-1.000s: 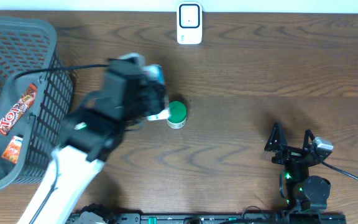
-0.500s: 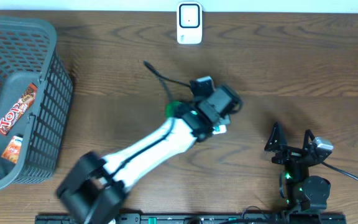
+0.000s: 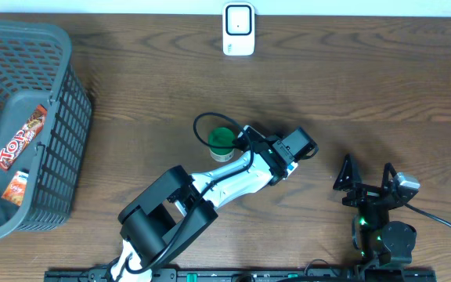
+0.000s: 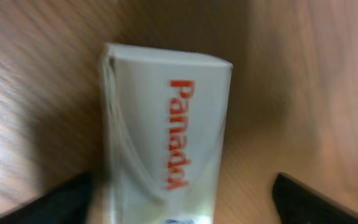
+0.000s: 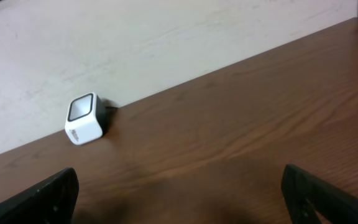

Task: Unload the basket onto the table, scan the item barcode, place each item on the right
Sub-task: 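Lift the Panadol box out and carry it toward the scanner, then place the Panadol box right of the jar and release it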

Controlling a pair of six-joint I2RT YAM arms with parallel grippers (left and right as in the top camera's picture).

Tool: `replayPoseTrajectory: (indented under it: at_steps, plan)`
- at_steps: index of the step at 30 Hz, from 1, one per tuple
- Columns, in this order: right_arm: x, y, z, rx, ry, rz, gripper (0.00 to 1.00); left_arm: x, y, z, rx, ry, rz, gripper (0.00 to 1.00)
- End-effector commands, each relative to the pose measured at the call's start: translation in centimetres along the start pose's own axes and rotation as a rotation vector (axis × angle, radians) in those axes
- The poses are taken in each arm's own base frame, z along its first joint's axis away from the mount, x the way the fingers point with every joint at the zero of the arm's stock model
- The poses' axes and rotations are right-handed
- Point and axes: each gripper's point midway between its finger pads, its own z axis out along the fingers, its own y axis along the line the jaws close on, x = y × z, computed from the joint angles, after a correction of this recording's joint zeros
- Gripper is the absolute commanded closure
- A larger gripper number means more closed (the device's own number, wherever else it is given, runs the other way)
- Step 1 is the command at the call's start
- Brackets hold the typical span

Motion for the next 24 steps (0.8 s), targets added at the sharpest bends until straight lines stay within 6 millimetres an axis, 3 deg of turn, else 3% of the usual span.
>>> replayPoseTrajectory:
  at_steps: [1,6,10,11,16,19,20,23,24]
  plan:
    - [-0.1,-0.2,0.0,0.008,-0.004,-0.012,0.01,0.4,-1.3,0.0,0.055,0.018,-0.114,0.02]
    - [-0.1,-0.2,0.0,0.008,-0.004,-0.012,0.01,0.7,-3.1,-0.5,0.12,0.03,0.018,0.01]
    - [-0.1,-0.2,0.0,0.008,-0.004,-0.012,0.01,0.1,-4.4,-2.3,0.158,0.017,0.139,0.01]
    - [-0.1,-0.2,0.0,0.008,-0.004,-0.012,0.01,-0.4,-5.3,-4.4,0.188,0.01,0.207,0.01]
    - [-0.1,-0.2,0.0,0.008,-0.004,-0.012,0.01,-0.7,-8.1,-10.1,0.319,-0.007,0.429,0.01]
    - [-0.1,-0.2,0.0,0.008,-0.004,-0.012,0.01,-1.6,-8.8,-14.9,0.382,-0.047,0.642,0.01]
    - [-0.1,-0.2,0.0,0.008,-0.004,-0.012,0.01,-2.8,-8.6,-17.5,0.396,-0.082,0.743,0.01]
    - [-0.1,-0.2,0.0,0.008,-0.004,-0.012,0.01,-6.4,-8.3,-22.1,0.421,-0.162,0.83,0.01]
    - [-0.1,-0.2,0.0,0.008,-0.004,-0.012,0.01,-9.5,-8.2,-25.4,0.449,-0.23,0.864,0.01]
